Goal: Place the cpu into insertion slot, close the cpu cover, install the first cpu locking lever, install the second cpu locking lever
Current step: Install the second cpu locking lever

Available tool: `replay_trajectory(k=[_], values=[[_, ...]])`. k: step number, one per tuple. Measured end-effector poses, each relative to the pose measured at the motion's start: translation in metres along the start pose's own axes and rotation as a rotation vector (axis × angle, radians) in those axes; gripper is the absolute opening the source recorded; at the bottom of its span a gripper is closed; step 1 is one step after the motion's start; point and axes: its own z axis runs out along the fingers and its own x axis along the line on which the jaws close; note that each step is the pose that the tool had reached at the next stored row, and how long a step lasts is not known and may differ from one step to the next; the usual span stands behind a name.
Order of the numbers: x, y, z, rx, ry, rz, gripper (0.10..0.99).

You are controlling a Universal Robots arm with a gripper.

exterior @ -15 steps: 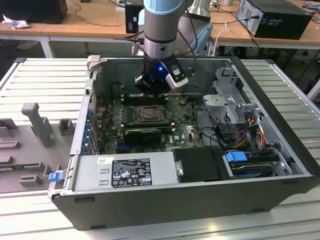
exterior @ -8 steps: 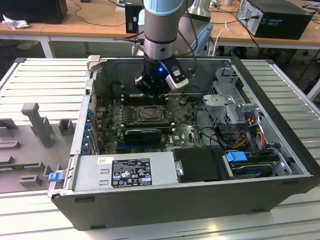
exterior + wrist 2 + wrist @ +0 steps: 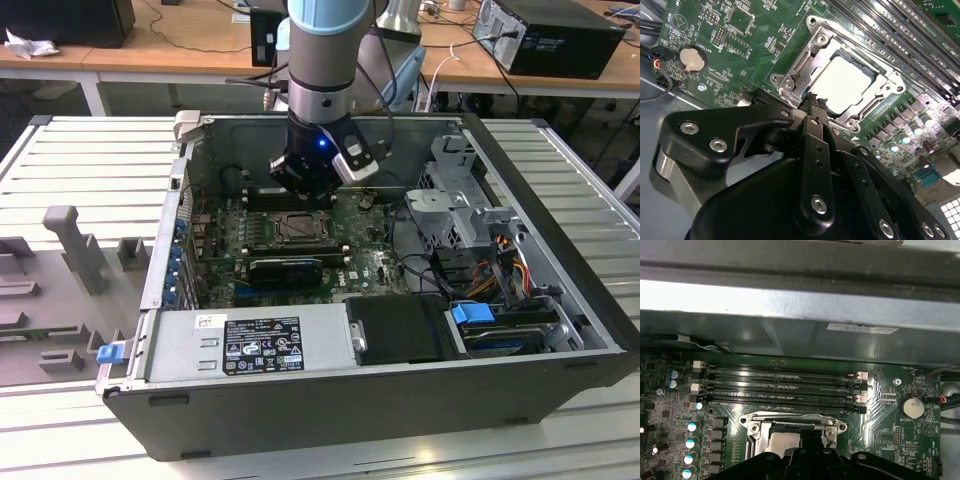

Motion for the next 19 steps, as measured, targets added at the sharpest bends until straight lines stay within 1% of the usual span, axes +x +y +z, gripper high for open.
replay_trajectory(k=[3,5,6,12,16,17,19], values=[[0.0001,-0.0018,-0.0002,0.0,0.0,0.0,0.106],[0.0001,-0.0026,-0.0066,0.0,0.0,0.0,0.106],[0.0001,-0.0028,-0.008,0.0,0.0001,0.0,0.106],[0.0002,-0.0046,-0.0089,0.0,0.0,0.0,0.106],[0.0004,-0.0093,-0.0094,0.0,0.0,0.0,0.106],[0.0006,-0.0138,-0.0099,0.0,0.0001,0.0,0.106],[0.0007,-0.016,-0.0101,0.0,0.0,0.0,0.106]])
